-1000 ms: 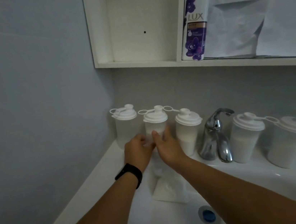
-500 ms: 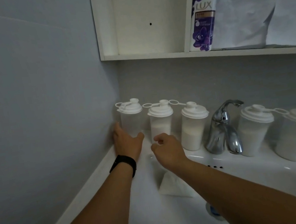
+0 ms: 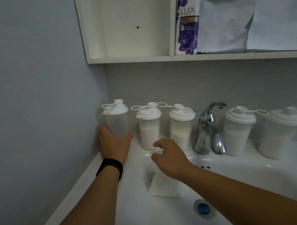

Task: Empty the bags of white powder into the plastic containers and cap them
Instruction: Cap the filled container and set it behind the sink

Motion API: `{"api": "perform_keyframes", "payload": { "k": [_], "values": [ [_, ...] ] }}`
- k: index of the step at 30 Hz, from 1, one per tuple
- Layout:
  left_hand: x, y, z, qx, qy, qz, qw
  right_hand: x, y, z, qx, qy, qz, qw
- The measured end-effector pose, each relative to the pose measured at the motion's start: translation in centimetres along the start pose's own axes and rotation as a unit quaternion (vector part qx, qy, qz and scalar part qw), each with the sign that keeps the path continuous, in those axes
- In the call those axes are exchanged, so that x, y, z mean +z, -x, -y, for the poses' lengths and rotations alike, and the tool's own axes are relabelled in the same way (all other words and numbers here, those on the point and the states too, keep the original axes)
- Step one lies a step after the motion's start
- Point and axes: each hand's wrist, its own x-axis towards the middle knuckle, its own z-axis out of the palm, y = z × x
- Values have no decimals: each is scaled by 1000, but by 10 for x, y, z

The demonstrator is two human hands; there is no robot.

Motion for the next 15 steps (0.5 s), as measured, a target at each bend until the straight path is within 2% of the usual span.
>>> {"api": "perform_keyframes", "payload": {
  "k": [6,10,13,15],
  "values": [
    [-19,41,-27,87,2,-69,994,-38,39,-30,23,24,-2,999],
    [-25,77,-46,209,28,8,977,-67,65,-64,37,46,-15,998],
    [-22,107,-55,363,5,68,929,-93,83,-88,27,36,-40,998],
    [-11,127,-58,426,-32,118,897,-108,97,-109,14,26,-60,998]
  ]
}}
